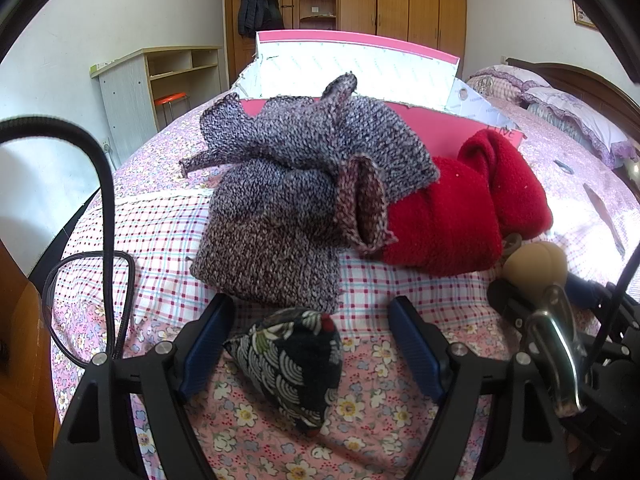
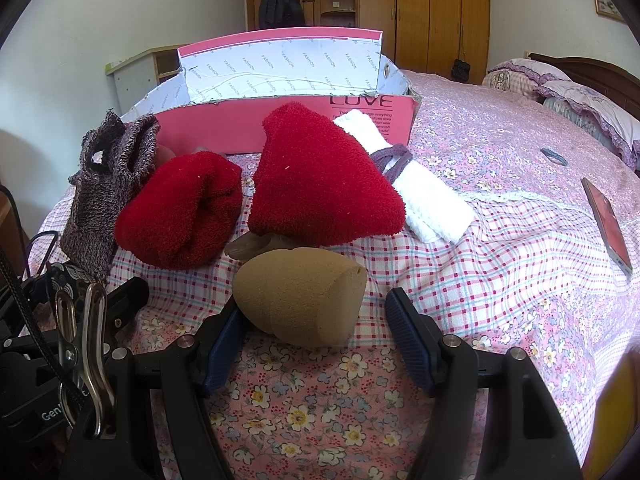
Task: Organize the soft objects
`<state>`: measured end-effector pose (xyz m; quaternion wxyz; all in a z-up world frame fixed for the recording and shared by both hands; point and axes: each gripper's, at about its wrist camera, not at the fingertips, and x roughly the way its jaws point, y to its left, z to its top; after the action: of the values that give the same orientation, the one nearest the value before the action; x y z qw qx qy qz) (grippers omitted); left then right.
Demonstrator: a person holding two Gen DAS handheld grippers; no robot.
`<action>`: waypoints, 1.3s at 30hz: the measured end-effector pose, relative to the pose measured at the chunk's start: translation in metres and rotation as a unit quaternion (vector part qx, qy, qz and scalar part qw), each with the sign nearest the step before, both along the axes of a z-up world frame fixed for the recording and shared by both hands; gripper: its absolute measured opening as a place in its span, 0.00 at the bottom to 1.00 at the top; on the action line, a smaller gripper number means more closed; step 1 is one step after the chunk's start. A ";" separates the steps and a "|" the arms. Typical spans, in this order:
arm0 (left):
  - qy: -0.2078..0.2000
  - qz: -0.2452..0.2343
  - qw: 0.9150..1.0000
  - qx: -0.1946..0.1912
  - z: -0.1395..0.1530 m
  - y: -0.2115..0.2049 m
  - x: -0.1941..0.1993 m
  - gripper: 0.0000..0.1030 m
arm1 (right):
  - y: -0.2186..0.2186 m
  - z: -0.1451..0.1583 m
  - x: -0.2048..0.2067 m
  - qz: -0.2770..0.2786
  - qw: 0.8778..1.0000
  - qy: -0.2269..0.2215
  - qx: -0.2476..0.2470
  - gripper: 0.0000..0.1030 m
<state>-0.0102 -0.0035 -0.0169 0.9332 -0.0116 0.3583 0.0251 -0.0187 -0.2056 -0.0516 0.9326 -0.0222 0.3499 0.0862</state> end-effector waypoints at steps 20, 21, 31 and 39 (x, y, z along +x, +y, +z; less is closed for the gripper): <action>0.023 -0.020 1.000 -0.009 0.009 0.007 0.006 0.81 | 0.000 0.012 0.001 0.031 0.999 0.039 -0.012 0.69; 0.027 -0.024 0.999 -0.011 0.011 0.008 0.006 0.81 | 0.000 0.014 0.001 0.037 0.998 0.046 -0.008 0.69; 0.042 -0.045 0.998 -0.030 0.033 0.028 -0.004 0.81 | -0.008 0.034 -0.015 0.067 0.996 0.049 0.036 0.69; 0.025 -0.041 0.998 -0.042 0.042 0.046 -0.020 0.81 | -0.009 0.041 -0.028 0.075 0.996 0.032 0.035 0.69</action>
<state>-0.0303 0.0428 0.0255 0.9229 -0.0349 0.3825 -0.0282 -0.0468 -0.2142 -0.0105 0.9120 -0.0133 0.3738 0.1686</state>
